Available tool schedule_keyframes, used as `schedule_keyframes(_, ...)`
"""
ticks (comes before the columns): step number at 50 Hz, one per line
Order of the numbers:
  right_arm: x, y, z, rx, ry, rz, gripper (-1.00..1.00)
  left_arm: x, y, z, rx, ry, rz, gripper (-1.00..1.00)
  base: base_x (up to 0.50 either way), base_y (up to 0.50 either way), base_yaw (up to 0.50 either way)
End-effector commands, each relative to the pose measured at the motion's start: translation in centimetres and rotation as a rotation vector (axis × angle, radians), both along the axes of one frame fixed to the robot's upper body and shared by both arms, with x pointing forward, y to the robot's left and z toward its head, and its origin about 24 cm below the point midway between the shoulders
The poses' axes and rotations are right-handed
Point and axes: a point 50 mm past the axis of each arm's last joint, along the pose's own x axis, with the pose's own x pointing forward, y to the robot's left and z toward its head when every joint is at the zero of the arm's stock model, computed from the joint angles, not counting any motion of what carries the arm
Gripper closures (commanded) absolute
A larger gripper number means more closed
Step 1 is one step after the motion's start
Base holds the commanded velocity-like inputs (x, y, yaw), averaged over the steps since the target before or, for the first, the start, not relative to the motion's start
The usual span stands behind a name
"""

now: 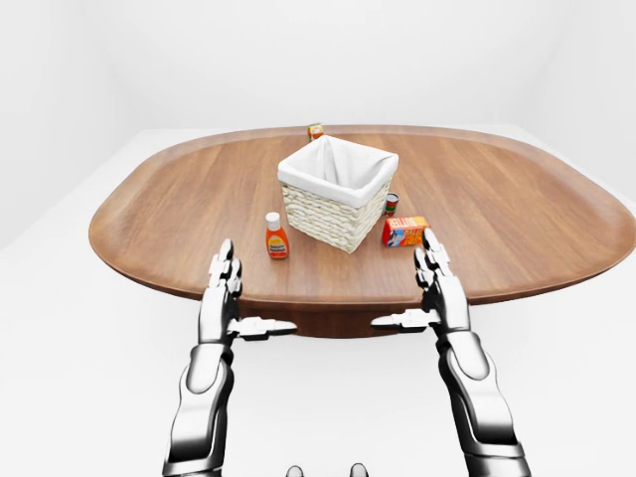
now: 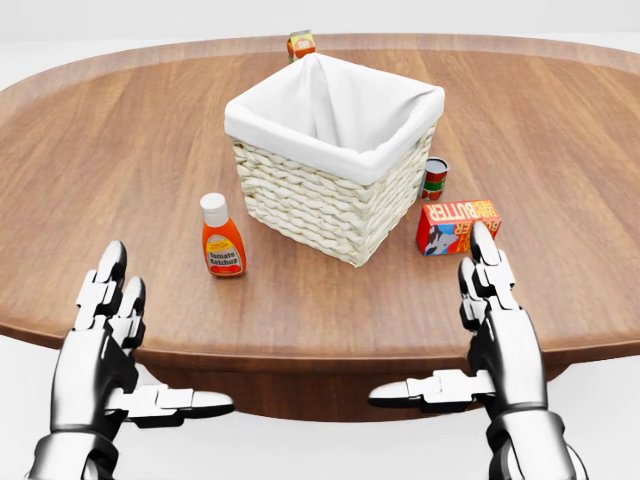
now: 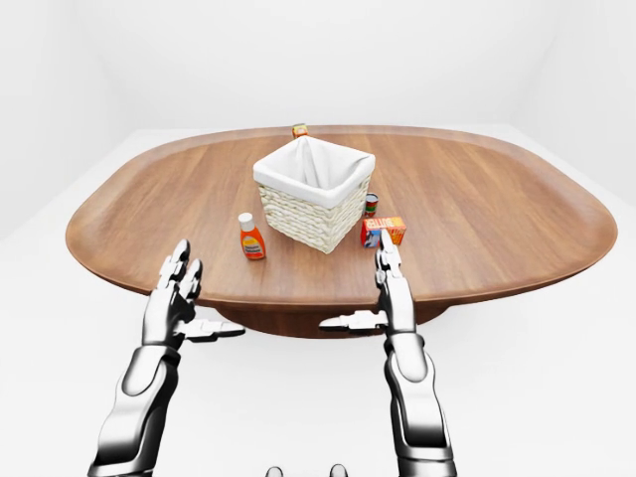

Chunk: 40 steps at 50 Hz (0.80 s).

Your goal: Pick up the butter and put it in the basket.

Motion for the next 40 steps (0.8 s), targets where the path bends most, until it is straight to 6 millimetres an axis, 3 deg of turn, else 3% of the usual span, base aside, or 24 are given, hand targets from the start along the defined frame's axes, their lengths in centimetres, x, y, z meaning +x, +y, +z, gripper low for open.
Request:
schedule_keyframes(1,-0.2,-0.3,3.7,-0.04,-0.154,0.006,-1.0,-0.7,0.6,3.7,0.003,-0.161,0.007,-1.0,0.0,0.0,0.0)
schedule_keyframes(17,0.4,-0.4,9.4,-0.113,-0.39,0.038,-1.0,-1.0,1.3,9.8,0.031,-0.423,0.018,-1.0,0.0,0.0,0.0)
schedule_keyframes(23,0.5,-0.3,10.3,-0.123,-0.425,0.053,-1.0,-1.0,1.5,10.4,0.026,-0.452,0.018,-1.0,0.1,-0.01,0.0)
schedule_keyframes(40,0.3,-0.4,10.6,-0.135,-0.44,0.06,-1.0,-1.4,1.5,10.7,0.02,-0.47,0.016,-1.0,0.5,-0.13,0.0)
